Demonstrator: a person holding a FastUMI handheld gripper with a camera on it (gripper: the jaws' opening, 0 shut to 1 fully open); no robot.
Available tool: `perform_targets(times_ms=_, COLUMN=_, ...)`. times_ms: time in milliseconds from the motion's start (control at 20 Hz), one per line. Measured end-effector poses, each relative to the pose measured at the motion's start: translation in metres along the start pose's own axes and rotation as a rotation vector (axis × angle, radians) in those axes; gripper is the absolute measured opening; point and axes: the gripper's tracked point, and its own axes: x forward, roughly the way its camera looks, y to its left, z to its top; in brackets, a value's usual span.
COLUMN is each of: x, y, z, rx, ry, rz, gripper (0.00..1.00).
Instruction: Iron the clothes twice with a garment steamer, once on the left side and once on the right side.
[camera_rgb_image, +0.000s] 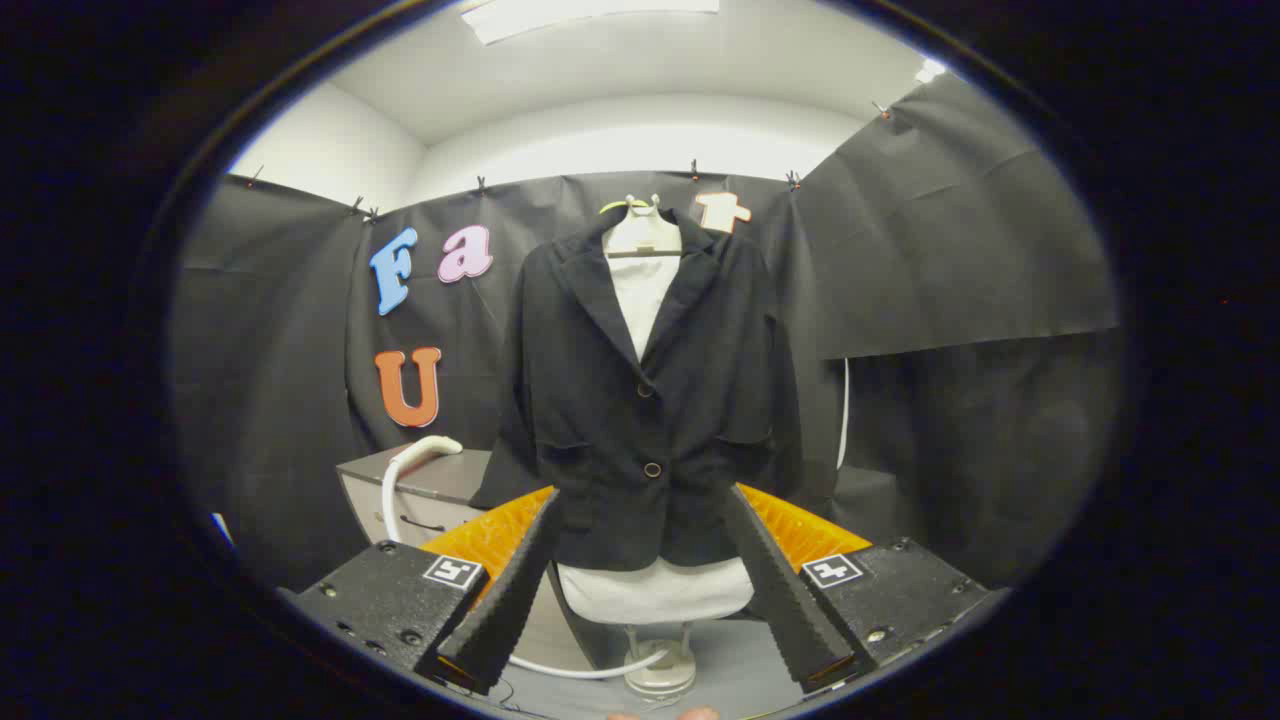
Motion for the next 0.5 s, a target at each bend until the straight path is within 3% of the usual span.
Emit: perform_targets(times_ms=500, x=0.006, y=-0.019, z=0.01, rx=0.033, ry=-0.015, rz=0.053, gripper=1.0)
